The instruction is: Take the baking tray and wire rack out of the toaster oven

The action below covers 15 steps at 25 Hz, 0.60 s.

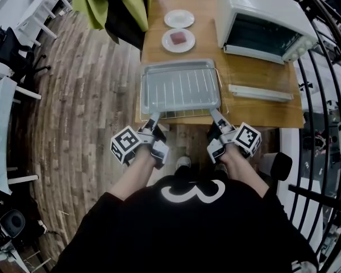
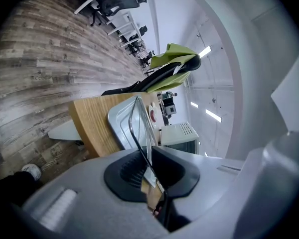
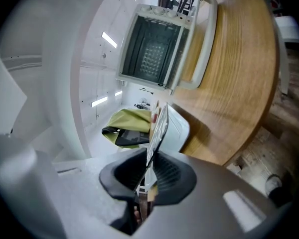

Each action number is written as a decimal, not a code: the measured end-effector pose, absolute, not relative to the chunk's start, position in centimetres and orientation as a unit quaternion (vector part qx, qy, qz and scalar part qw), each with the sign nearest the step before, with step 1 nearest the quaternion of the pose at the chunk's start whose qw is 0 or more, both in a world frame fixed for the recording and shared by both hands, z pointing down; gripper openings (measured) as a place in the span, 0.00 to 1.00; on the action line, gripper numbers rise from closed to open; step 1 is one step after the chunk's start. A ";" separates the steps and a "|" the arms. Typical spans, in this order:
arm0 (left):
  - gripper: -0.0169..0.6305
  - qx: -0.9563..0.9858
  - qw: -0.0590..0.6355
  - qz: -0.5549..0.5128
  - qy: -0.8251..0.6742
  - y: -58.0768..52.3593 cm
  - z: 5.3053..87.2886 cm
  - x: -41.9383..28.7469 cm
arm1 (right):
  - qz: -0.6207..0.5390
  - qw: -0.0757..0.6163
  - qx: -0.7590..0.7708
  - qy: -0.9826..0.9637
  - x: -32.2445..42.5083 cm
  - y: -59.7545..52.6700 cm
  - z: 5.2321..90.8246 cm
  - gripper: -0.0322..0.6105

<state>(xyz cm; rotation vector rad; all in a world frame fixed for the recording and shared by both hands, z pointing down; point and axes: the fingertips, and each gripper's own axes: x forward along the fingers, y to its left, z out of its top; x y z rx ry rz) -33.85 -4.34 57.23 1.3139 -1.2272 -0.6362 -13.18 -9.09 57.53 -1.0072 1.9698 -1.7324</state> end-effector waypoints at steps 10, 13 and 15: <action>0.08 0.530 0.619 -0.250 -0.522 -4.7 60.7 -33.8 | -0.624 0.138 -0.379 0.669 -13.3 -9.7 60.6 0.11; 0.10 0.513 0.632 -0.236 -0.531 -5.0 61.7 -34.2 | -0.629 0.109 -0.387 0.665 -13.8 -10.2 61.7 0.12; 0.11 0.502 0.640 -0.236 -0.532 -5.2 62.1 -34.3 | -0.632 0.100 -0.391 0.661 -14.0 -10.4 62.0 0.12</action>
